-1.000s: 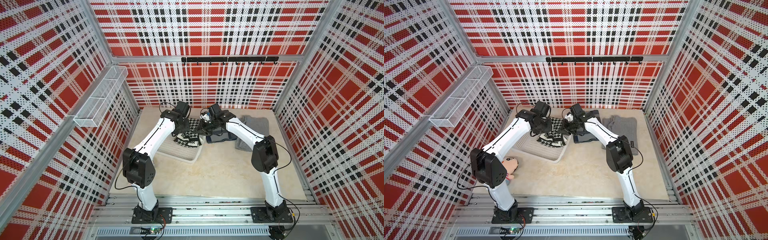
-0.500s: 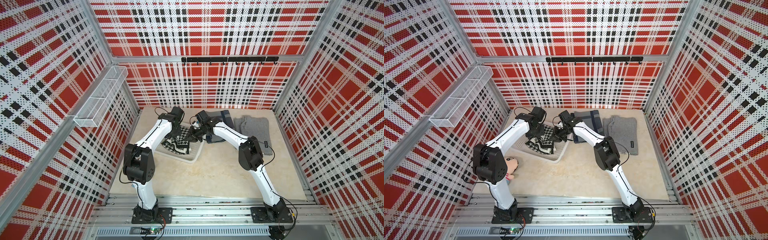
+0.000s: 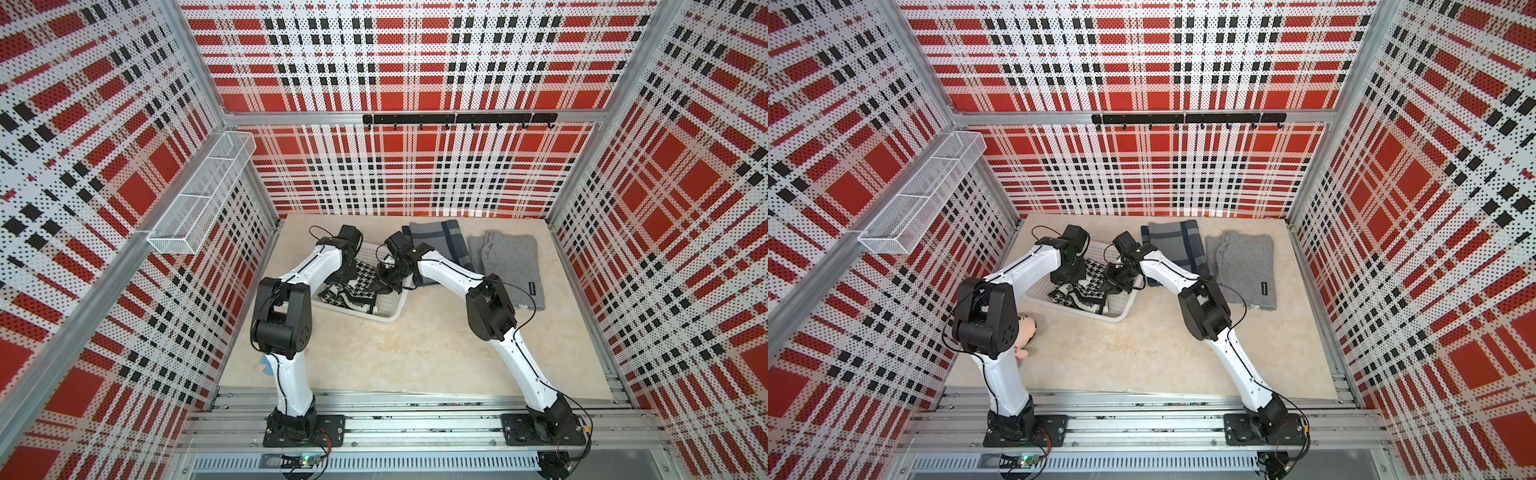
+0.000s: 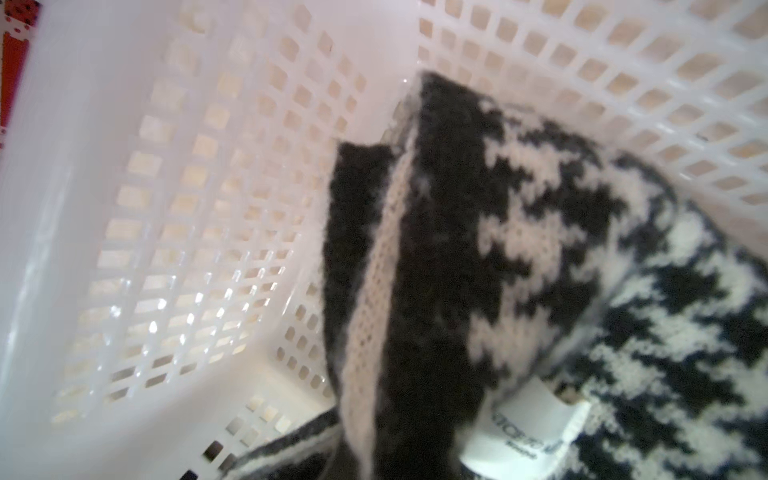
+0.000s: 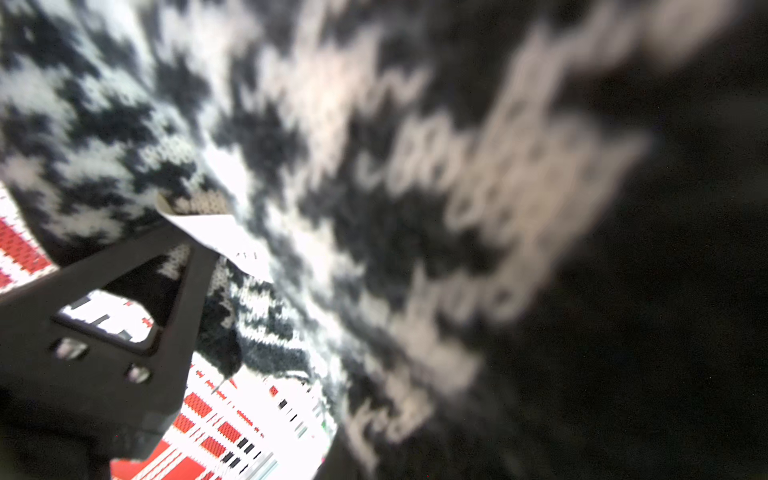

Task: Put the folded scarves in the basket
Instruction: Place the scarf in the basket.

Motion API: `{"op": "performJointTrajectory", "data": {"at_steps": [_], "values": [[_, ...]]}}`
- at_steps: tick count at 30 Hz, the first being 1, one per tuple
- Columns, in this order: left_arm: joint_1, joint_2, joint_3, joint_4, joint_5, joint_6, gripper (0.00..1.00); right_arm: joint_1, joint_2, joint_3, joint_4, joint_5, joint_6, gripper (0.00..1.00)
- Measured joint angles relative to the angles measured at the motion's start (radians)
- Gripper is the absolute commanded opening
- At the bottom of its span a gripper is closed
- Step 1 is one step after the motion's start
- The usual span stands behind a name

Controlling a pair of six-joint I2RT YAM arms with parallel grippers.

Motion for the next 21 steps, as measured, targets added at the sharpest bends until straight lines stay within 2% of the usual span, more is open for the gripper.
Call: {"op": "performJointTrajectory", "data": {"at_steps": [3,6,8,10,11,14,17,21], "values": [[0.002,0.0,-0.017,0.021,-0.001,-0.002,0.0,0.002,0.0,0.021,-0.024,0.019,-0.004,0.01],[0.006,0.0,-0.042,0.04,-0.003,-0.006,0.0,0.002,0.0,0.049,-0.04,0.028,-0.008,0.24],[0.01,0.0,-0.06,0.054,-0.007,-0.01,0.16,0.002,0.0,0.058,-0.045,0.03,-0.014,0.4],[0.014,0.0,-0.069,0.065,-0.012,-0.018,0.38,0.002,0.0,0.063,-0.051,0.031,-0.025,0.53],[0.017,0.0,-0.07,0.066,-0.016,-0.02,0.45,0.002,0.0,0.063,-0.053,0.032,-0.03,0.57],[0.029,-0.006,-0.07,0.08,-0.033,-0.033,0.54,0.001,-0.001,0.064,-0.055,0.038,-0.044,0.65],[0.039,-0.028,-0.07,0.086,-0.052,-0.045,0.54,-0.008,-0.012,0.064,-0.06,0.047,-0.055,0.69],[0.045,-0.067,-0.067,0.089,-0.074,-0.066,0.52,-0.022,-0.057,0.064,-0.083,0.062,-0.067,0.68]]}}
